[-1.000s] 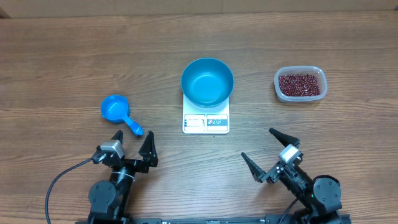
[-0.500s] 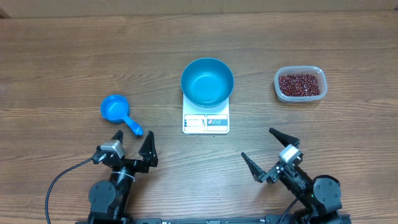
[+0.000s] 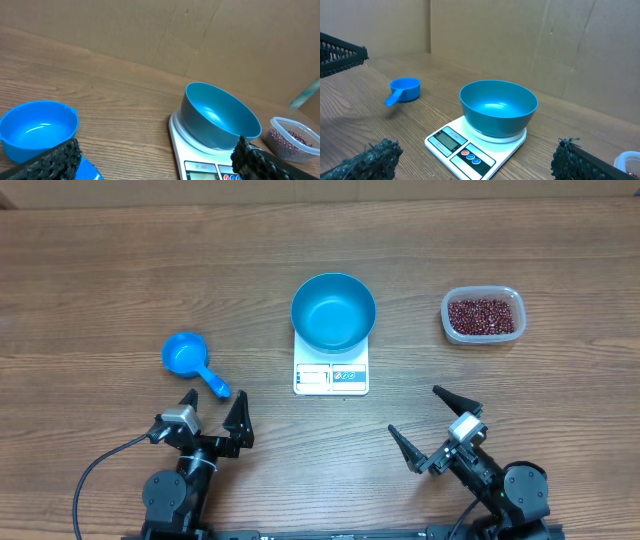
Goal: Scoop item into bowl and weigh 150g on scale
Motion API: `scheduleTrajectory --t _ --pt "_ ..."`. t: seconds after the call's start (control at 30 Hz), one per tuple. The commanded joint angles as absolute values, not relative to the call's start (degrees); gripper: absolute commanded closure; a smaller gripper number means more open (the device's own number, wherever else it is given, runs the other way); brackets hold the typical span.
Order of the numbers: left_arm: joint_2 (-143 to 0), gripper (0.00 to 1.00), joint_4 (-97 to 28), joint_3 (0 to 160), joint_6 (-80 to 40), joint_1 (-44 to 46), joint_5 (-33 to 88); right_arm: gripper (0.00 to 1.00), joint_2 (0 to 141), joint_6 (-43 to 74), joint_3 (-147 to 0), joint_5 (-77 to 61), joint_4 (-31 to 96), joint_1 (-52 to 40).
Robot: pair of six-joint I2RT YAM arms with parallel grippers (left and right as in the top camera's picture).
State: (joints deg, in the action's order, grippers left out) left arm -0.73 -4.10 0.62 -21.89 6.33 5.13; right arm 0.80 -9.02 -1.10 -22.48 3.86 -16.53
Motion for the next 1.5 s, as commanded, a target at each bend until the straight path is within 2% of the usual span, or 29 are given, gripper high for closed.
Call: scheduleTrajectory --t 0.0,1.47 --pt "-0.25 0.00 -4.16 0.27 -20.56 5.91 4.45 0.00 0.16 -8.60 -0.69 -22.13 3.49 -16.32" --pt "-0.25 0.00 -4.05 0.40 -21.32 6.02 7.25 0.00 0.16 -8.60 -0.69 -22.13 3.49 -16.32"
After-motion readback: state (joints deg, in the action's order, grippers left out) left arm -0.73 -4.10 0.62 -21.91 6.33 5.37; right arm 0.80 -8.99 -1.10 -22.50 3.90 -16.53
